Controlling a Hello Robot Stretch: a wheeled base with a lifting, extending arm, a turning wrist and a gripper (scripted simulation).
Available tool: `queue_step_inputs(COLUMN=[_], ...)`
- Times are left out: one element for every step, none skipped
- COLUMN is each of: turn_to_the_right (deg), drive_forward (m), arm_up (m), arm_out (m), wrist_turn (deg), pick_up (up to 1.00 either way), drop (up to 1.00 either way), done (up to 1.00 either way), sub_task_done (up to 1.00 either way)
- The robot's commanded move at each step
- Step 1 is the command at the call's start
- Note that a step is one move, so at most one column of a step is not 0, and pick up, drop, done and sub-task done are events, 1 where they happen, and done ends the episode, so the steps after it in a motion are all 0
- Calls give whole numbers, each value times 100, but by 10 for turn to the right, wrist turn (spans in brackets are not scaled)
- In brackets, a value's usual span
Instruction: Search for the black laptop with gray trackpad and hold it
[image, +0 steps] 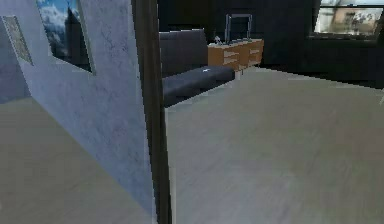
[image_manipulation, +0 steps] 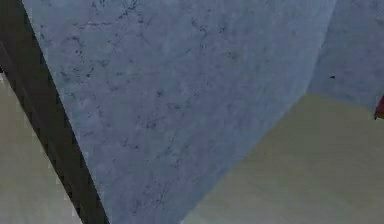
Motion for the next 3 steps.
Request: queue_step_inputs(turn_to_the_right=[90, 0, 0], drive_forward=[0, 45, 35], arm_up=[0, 0, 0], arm_out=[0, 0, 0], wrist_turn=[0, 0, 0], pick_up=[0, 0, 0], drop=[0, 0, 0], done=[0, 0, 0], sub_task_done=[0, 0, 0])
